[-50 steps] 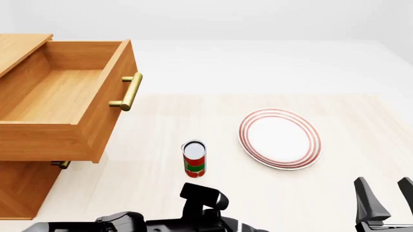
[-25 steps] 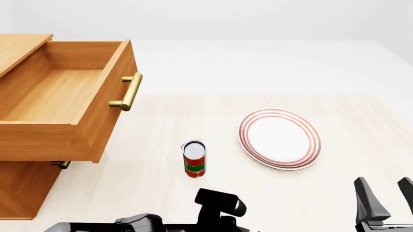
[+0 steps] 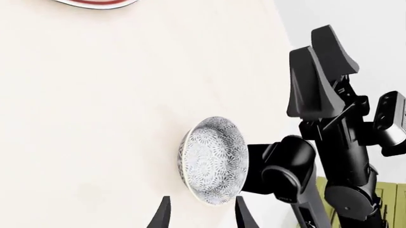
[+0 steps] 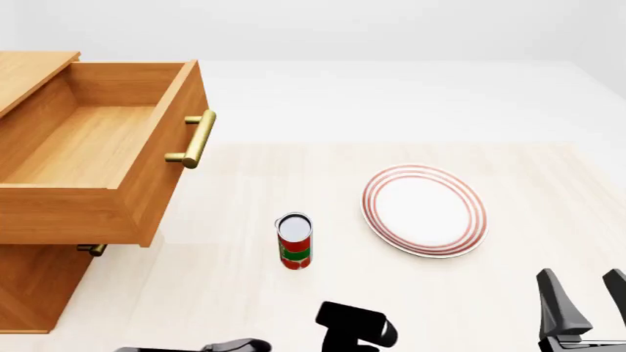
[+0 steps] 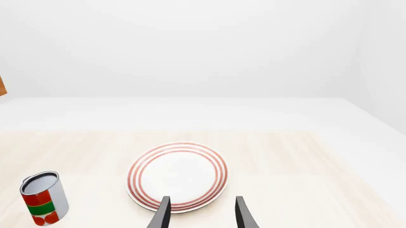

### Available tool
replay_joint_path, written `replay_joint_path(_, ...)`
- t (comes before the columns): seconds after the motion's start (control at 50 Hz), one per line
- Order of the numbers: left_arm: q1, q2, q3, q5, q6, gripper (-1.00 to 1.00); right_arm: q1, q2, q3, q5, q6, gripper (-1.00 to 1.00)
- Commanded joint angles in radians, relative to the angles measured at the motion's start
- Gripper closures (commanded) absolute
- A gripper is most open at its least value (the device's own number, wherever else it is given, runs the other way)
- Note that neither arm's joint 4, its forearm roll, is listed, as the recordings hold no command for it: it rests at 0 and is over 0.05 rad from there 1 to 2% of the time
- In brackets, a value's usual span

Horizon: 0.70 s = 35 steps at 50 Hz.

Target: Put the bowl in the top drawer of the cabinet.

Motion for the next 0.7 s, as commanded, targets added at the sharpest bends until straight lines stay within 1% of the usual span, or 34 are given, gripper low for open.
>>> replay_joint_path(0.02,0.016,0.031,-0.008,-0.017,-0.027,-1.00,0.002,0.000,0.000,-0.001,0.001,-1.00)
replay_joint_path(0.36,0.028,0.066,-0.004,-0.064,-0.057,-1.00,0.002,0.000,0.000,-0.001,0.001,-1.00)
replay_joint_path(0.56,0.017,0.096,0.020,-0.122,-0.093,-1.00,0.002,0.000,0.000,-0.001,0.001,-1.00)
replay_joint_path(0.7,0.017,0.115,0.017,-0.137,-0.099,-1.00,0.002,0.000,0.000,-0.001,0.001,-1.00)
